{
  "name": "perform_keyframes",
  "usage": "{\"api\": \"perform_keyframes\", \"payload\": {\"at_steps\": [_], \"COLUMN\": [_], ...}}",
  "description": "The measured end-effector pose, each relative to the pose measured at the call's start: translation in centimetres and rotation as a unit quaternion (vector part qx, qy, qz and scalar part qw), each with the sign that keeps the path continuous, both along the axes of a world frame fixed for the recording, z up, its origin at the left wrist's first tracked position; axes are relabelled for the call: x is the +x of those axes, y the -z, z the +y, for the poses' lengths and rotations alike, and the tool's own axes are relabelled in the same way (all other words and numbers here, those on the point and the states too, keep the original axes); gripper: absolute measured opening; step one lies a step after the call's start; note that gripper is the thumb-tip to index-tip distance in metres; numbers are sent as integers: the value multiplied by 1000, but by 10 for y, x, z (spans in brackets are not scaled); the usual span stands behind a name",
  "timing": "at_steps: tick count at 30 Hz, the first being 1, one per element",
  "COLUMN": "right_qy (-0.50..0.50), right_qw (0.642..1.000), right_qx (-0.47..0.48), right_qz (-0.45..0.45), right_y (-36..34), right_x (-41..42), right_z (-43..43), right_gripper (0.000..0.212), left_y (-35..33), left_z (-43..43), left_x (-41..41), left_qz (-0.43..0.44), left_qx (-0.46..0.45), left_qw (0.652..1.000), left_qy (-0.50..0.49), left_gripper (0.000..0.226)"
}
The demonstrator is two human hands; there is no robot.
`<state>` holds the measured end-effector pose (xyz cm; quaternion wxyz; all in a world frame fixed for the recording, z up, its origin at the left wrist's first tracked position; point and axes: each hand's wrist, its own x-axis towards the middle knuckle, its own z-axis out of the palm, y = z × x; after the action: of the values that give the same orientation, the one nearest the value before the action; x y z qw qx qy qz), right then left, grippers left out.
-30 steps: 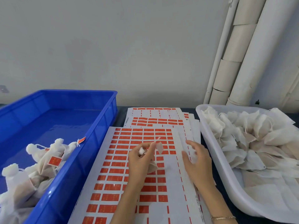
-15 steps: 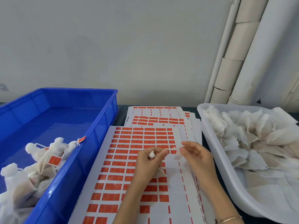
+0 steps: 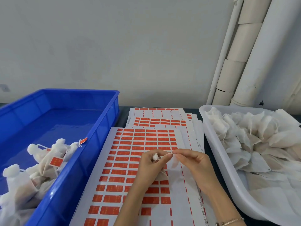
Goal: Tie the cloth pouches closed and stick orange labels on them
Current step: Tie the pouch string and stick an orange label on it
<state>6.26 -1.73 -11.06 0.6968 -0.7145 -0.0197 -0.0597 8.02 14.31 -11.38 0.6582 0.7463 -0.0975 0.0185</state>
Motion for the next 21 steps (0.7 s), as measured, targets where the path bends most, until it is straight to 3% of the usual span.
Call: {"api": "perform_keyframes", "payload": {"at_steps": [11,15,21], "right_qy": [23,44,132], "right_qw": [999,993,991], "right_qx": [6,107,36], "right_qz": [35,34,-5], "right_y": [4,2,5], "right_x": [2,6,7], "right_z": [-3,-9,-6], "right_gripper": [13,39,23], "left_y": [3,3,-1], "left_z": [2,2,2], "left_x": [2,3,0], "left_qz": [12,20,23], "left_qx": [-51,-46,-32], "left_qw": [998,996,998], "left_qy": [-43,-78,56], "left_gripper": [6,5,10]}}
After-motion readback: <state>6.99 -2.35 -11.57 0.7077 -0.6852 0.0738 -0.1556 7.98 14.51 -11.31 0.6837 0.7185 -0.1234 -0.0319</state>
